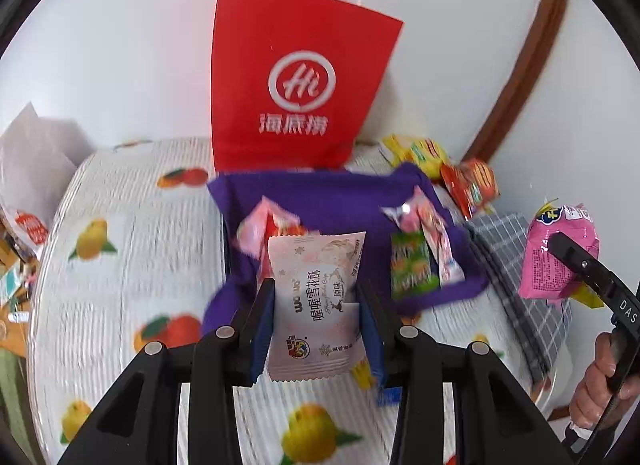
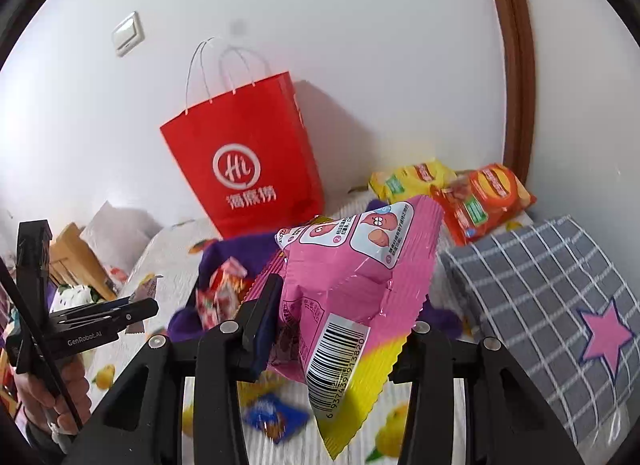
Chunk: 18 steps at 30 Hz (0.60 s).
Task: Organize snacks
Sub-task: 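Carry pale pink packet with left tool and pink bag with right tool over towel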
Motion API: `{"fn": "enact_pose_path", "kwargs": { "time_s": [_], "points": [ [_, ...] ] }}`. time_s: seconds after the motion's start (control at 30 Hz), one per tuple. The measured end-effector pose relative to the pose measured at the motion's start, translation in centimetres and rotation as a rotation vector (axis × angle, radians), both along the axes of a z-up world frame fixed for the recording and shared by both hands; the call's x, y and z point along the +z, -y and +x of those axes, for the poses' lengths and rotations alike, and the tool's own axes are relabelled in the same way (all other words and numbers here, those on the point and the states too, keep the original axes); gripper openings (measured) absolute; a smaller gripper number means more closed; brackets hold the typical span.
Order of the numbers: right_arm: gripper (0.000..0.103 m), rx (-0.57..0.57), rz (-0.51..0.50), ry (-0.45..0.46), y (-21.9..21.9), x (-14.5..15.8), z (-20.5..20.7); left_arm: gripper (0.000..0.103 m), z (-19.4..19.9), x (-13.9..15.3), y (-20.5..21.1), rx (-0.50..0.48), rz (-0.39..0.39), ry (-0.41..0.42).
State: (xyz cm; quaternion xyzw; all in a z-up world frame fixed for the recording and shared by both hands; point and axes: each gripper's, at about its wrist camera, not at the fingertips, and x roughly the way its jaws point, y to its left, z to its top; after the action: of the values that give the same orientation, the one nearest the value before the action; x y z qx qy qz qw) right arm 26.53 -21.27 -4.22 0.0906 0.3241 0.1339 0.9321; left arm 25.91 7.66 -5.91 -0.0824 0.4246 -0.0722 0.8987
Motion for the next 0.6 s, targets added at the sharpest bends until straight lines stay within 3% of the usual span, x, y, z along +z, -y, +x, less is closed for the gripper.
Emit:
{"fn": "enact_pose_path", "kwargs": {
  "time_s": [0.43,0.6],
  "points": [
    [0.043,0.034,-0.031,-0.111,-3.6,-1.2,10.8,0.037,8.2,-0.7,-1.5,0.091,-0.026,-0.037],
    [0.043,0.068,-0.036,-0.113,-4.7,-1.3,12.7,0.037,10.3,-2.2,-1.5,0.114,0.008,-0.045]
  ]
}}
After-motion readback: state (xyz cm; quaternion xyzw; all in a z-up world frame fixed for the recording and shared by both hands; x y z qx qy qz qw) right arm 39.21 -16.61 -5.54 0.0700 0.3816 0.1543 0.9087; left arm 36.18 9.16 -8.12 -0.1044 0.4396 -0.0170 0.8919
